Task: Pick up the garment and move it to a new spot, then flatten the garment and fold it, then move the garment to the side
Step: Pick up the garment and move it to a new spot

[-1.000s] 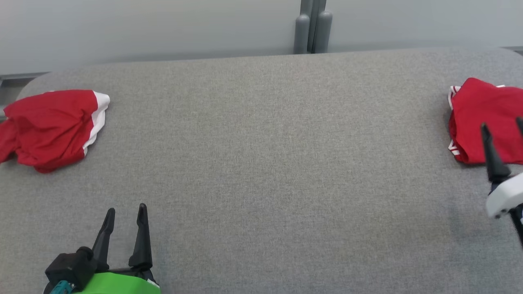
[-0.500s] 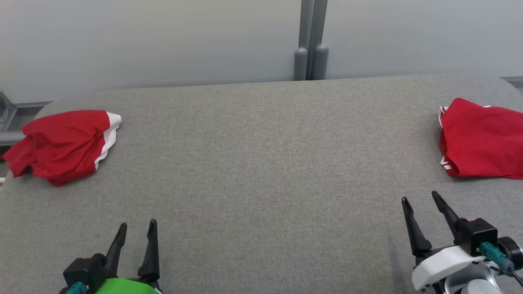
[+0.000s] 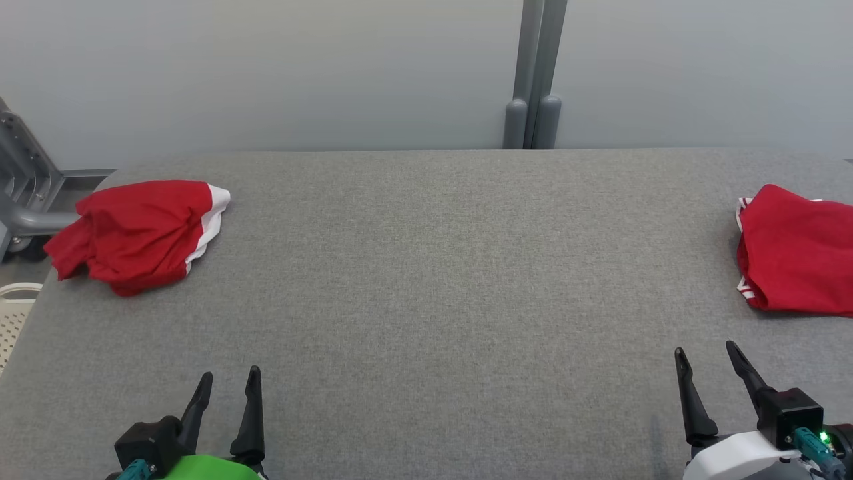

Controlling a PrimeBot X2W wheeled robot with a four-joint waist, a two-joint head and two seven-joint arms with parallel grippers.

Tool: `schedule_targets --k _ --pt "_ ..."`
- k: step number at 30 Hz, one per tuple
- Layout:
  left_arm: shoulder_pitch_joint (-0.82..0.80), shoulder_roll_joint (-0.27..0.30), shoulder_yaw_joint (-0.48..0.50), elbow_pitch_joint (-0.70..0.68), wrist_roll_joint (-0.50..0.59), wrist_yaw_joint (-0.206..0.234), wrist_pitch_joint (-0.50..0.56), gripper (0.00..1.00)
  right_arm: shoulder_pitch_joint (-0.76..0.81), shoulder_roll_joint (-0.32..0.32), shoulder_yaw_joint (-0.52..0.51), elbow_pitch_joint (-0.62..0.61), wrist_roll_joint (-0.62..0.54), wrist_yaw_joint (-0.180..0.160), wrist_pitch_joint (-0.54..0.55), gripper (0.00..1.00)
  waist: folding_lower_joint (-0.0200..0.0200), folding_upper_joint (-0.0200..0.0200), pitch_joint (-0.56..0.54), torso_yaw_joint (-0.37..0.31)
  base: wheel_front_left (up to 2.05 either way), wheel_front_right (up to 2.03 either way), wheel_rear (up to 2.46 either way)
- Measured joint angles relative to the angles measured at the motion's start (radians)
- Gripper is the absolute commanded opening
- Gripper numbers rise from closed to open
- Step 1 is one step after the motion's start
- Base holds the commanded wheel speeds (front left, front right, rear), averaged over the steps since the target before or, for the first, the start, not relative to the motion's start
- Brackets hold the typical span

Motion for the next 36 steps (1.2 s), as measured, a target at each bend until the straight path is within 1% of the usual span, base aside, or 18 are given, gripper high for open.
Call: schedule_targets --k 7,12,16,22,26,27,32,36 --pt "-0.002 -0.017 0.028 0.0 0.023 -0.013 0.0 1.0 0.001 0.004 0.019 -0.001 -0.007 0.0 0.0 1.0 0.0 0.0 0.0 0.028 0.0 0.0 0.0" --pt "0.002 -0.031 0.05 -0.013 0.036 -0.016 0.0 1.0 -0.009 0.004 0.058 -0.01 -0.005 0.0 0.0 1.0 0.0 0.0 0.0 0.072 0.0 0.0 0.0" --pt "0.009 -0.034 0.079 -0.023 0.042 -0.017 0.0 1.0 -0.019 0.008 0.096 -0.008 0.003 0.0 0.0 1.0 0.0 0.0 -0.002 0.134 0.0 0.0 0.0" --pt "0.045 -0.031 0.134 -0.034 0.045 -0.016 0.0 1.0 -0.048 0.021 0.165 -0.002 0.012 0.0 0.0 1.0 0.0 0.0 -0.006 0.256 0.0 0.0 0.0" --pt "0.08 -0.029 0.197 -0.072 0.038 -0.007 0.0 1.0 -0.09 0.016 0.239 0.017 0.015 0.0 0.0 1.0 0.0 0.0 -0.005 0.335 0.0 0.0 0.0" --pt "0.094 -0.035 0.215 -0.085 0.038 0.0 0.0 1.0 -0.12 0.006 0.258 0.02 0.022 0.0 0.0 1.0 0.0 0.0 -0.001 0.366 0.0 0.0 0.0" --pt "0.082 -0.051 0.216 -0.107 0.037 -0.003 0.0 1.0 -0.144 -0.016 0.278 0.03 0.03 0.0 0.0 1.0 0.0 0.0 0.031 0.412 0.0 0.0 0.0" --pt "-0.039 -0.059 0.164 -0.104 0.006 -0.012 0.041 1.0 -0.158 -0.048 0.25 0.015 0.029 0.0 0.0 1.0 0.0001 0.0 0.074 0.426 0.0 0.0 0.0"
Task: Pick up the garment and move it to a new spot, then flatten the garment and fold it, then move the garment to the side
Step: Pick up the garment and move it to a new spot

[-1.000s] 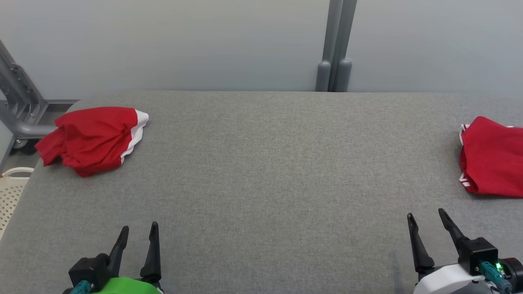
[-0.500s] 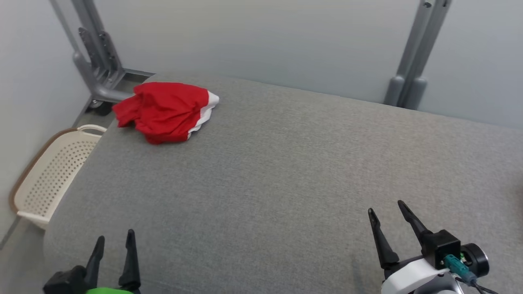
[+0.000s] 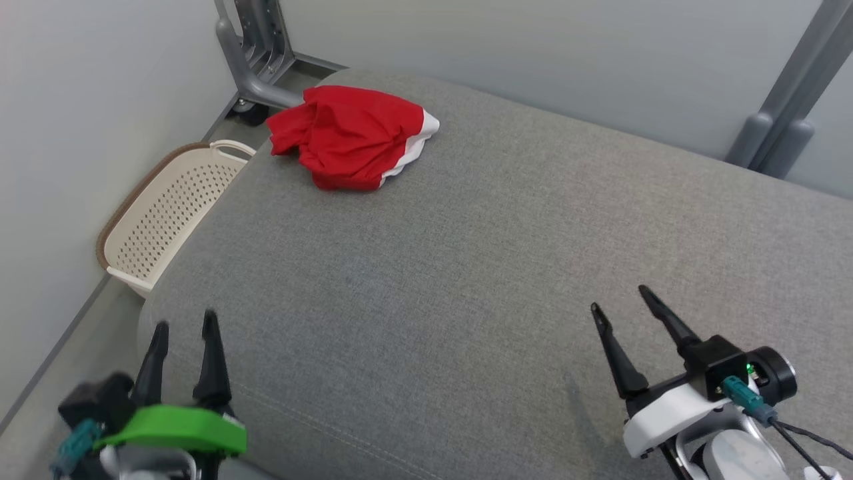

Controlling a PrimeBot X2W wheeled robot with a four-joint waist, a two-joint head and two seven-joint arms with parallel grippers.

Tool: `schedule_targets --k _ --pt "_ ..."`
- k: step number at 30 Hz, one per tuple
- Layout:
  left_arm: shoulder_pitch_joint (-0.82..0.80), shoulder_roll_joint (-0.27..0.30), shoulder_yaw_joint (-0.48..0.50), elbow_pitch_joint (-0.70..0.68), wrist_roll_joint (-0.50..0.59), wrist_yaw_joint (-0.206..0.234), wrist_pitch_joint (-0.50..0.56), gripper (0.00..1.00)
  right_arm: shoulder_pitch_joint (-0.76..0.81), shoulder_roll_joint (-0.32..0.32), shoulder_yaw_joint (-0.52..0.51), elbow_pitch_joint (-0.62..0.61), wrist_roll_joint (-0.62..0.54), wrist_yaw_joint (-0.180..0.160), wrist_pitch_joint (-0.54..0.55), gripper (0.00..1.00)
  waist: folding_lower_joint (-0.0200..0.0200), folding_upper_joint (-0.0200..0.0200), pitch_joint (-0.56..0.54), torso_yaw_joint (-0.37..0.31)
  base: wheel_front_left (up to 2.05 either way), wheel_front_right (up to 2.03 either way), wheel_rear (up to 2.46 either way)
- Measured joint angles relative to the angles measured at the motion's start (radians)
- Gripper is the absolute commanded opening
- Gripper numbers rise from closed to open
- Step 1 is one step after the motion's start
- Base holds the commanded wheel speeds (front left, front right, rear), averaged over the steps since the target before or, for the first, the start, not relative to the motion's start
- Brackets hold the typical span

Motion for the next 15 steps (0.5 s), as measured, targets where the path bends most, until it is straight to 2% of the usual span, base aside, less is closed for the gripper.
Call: schedule_targets --k 3,7,9,15 --pt "-0.141 0.003 -0.04 0.007 -0.047 -0.005 0.067 1.0 -0.013 -0.024 -0.026 -0.034 -0.013 0.0 0.0 1.0 0.0 0.0 0.045 0.004 0.0 0.0 0.0" --pt "-0.362 0.05 -0.079 0.065 -0.114 -0.009 0.168 1.0 -0.061 -0.062 -0.043 -0.08 -0.027 0.0 0.0 1.0 0.0001 0.0 0.12 0.002 0.0 0.0 0.0" --pt "-0.482 0.088 -0.083 0.12 -0.126 -0.01 0.199 1.0 -0.082 -0.081 -0.05 -0.1 -0.029 0.0 0.0 1.0 0.0001 0.0 0.164 -0.004 0.0 0.0 0.0" --pt "-0.765 0.136 -0.098 0.337 -0.242 -0.01 0.342 1.0 -0.115 -0.119 -0.05 -0.153 -0.037 0.0 0.0 1.0 0.0002 0.0 0.312 -0.046 0.0 0.0 0.0"
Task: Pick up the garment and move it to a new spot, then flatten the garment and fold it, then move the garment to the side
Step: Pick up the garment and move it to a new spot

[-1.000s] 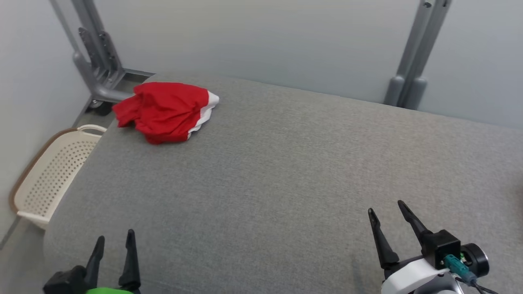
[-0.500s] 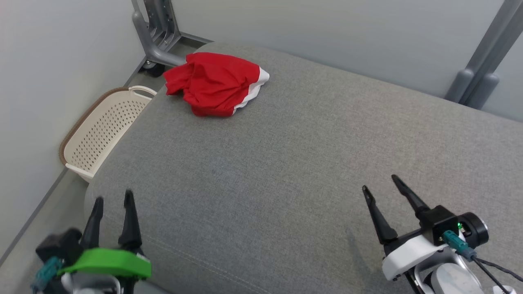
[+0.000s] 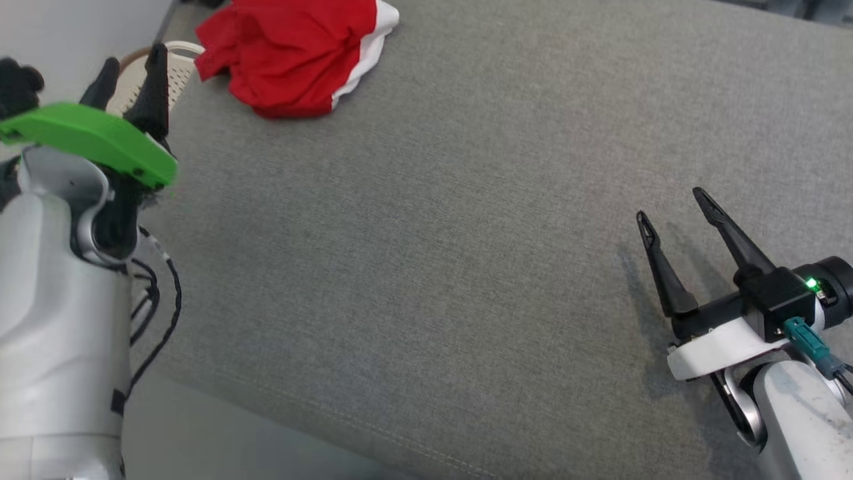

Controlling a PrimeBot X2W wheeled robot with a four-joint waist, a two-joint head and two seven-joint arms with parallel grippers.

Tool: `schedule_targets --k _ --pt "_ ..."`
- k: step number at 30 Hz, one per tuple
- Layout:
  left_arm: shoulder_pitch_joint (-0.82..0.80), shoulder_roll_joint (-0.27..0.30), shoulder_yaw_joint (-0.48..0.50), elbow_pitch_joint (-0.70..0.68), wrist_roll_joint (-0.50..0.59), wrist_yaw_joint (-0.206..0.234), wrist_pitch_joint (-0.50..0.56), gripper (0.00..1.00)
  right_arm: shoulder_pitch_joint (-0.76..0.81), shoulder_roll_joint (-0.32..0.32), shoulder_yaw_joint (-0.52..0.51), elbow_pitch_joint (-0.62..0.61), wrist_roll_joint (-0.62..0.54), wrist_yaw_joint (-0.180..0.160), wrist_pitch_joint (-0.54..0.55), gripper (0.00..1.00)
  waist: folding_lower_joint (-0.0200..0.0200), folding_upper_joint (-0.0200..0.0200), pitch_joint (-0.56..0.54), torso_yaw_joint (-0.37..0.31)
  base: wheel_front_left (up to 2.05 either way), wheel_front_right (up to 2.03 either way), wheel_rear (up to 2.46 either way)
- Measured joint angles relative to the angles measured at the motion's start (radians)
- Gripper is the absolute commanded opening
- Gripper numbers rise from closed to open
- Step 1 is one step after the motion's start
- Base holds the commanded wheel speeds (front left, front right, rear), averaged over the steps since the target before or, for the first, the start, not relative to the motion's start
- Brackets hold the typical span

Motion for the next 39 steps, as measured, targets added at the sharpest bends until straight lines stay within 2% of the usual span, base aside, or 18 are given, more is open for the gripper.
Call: schedule_targets --k 4,8,11,15,19,20,21,22,25,30,35,39 --pt "-0.142 0.028 0.014 0.133 -0.076 0.0 0.083 1.0 -0.002 -0.018 -0.006 -0.021 -0.004 0.0 0.0 1.0 0.0001 0.0 0.097 -0.043 0.0 0.0 0.0" --pt "-0.203 0.07 0.027 0.239 -0.117 0.0 0.115 1.0 -0.015 -0.006 0.013 -0.048 -0.003 0.0 0.0 1.0 0.0001 0.0 0.166 -0.106 0.0 0.0 0.0" --pt "-0.215 0.084 0.029 0.299 -0.131 0.0 0.118 1.0 -0.024 0.004 0.018 -0.063 -0.002 0.0 -0.002 1.0 0.0001 0.0 0.192 -0.144 0.0 0.0 0.0" --pt "-0.22 0.119 0.033 0.421 -0.124 0.007 0.124 1.0 -0.026 0.01 0.032 -0.09 0.001 0.0 -0.003 1.0 0.0 0.0 0.228 -0.224 0.0 0.0 0.0" --pt "-0.233 0.128 0.044 0.5 -0.133 0.016 0.095 1.0 0.003 0.008 0.019 -0.104 0.002 0.0 -0.003 1.0 -0.0002 0.0 0.245 -0.304 0.0 0.0 0.0" --pt "-0.237 0.133 0.045 0.514 -0.133 0.016 0.083 0.53 0.008 0.007 0.015 -0.105 0.002 0.0 -0.003 1.0 -0.0002 0.0001 0.249 -0.32 0.0 0.0 0.0" --pt "-0.242 0.138 0.045 0.526 -0.132 0.016 0.07 0.21 0.011 0.005 0.011 -0.104 0.004 0.0 -0.003 1.0 -0.0002 0.0001 0.252 -0.336 0.0 0.0 0.0" --pt "-0.242 0.14 0.042 0.535 -0.128 0.018 0.053 0.0 0.012 0.006 0.009 -0.104 0.005 0.0 -0.003 1.0 -0.0003 0.0001 0.254 -0.35 0.0 0.0 0.0" --pt "-0.25 0.143 0.041 0.553 -0.132 0.016 0.035 0.0 0.027 0.007 0.004 -0.101 0.01 0.0 -0.003 1.0 -0.0003 0.0001 0.257 -0.378 0.0 0.0 0.0" --pt "-0.257 0.113 0.029 0.535 -0.162 0.005 0.034 0.0 0.031 0.016 0.009 -0.086 0.01 0.0 -0.002 1.0 -0.0002 0.0001 0.235 -0.383 0.0 0.0 0.0" --pt "-0.196 0.054 -0.036 0.357 -0.24 0.0 0.06 0.0 0.043 0.036 0.005 -0.064 0.018 0.0 -0.001 1.0 -0.0002 0.0001 0.186 -0.371 0.0 0.0 0.0" --pt "-0.119 0.076 -0.093 0.183 -0.297 0.0 0.065 0.0 0.057 0.056 0.002 -0.045 0.021 0.0 -0.001 1.0 -0.0002 0.0 0.127 -0.35 0.0 0.0 0.0"
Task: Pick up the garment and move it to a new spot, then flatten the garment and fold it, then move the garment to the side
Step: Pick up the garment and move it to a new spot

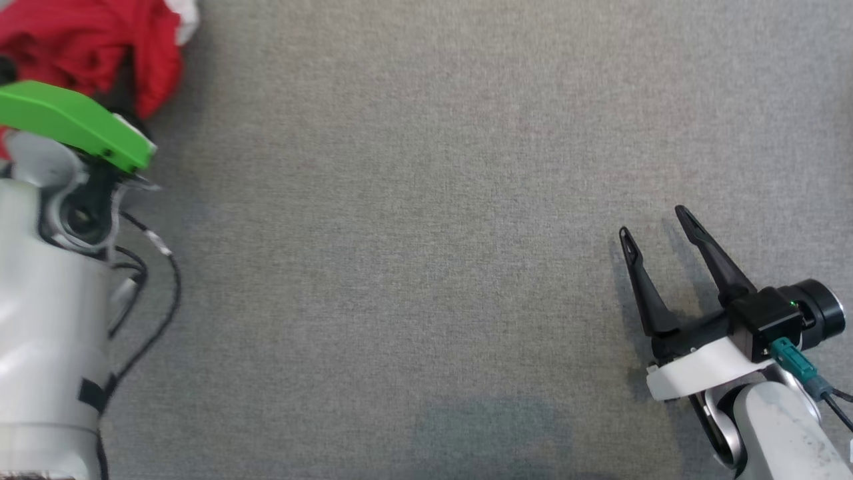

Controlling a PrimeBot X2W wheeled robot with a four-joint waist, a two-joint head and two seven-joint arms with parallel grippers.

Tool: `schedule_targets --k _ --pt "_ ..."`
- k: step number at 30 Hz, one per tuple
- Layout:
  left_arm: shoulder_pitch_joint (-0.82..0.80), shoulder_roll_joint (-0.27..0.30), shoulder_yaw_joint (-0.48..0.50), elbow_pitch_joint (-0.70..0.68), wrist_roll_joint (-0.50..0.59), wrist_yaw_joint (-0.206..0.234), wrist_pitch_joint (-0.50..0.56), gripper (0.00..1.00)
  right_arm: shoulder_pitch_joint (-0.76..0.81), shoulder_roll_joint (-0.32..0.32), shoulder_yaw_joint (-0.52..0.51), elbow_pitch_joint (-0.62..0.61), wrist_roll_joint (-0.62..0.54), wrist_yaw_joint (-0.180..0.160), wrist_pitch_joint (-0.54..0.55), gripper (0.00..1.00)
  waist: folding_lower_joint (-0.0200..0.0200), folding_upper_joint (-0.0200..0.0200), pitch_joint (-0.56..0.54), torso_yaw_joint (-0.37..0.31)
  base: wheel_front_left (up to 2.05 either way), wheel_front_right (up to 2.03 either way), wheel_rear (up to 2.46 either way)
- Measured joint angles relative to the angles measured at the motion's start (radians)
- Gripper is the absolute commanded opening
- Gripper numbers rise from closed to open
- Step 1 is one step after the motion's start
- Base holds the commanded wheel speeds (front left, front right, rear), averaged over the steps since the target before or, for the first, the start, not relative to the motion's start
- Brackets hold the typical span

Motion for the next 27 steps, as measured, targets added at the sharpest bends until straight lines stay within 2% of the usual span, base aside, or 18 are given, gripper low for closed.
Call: schedule_targets --k 3,8,14,20,27 --pt "0.082 -0.016 -0.057 -0.137 -0.049 0.0 0.033 0.0 0.016 0.017 -0.008 0.012 0.004 0.0 0.0 1.0 0.0 0.0 -0.048 0.015 0.0 0.0 0.0" --pt "0.25 -0.025 -0.146 -0.33 -0.064 0.0 0.071 0.0 0.021 0.051 -0.003 0.021 0.007 0.0 0.0 1.0 0.0 0.0 -0.129 0.029 0.0 0.0 0.0" --pt "0.399 -0.12 -0.259 -0.524 -0.083 0.013 0.116 0.0 0.06 0.07 -0.011 0.027 0.007 0.0 0.0 1.0 -0.0001 0.0 -0.217 0.02 0.0 0.0 0.0" --pt "0.479 -0.211 -0.393 -0.687 -0.078 0.052 0.147 0.0 0.079 0.087 -0.03 0.006 0.013 0.0 0.0 1.0 -0.0001 0.0 -0.267 -0.032 0.0 0.0 0.0" --pt "0.47 -0.243 -0.496 -0.812 -0.112 0.095 0.175 0.0 0.094 0.112 -0.047 -0.002 0.016 0.0 0.0 1.0 -0.0001 0.0 -0.277 -0.13 0.0 0.0 0.0"
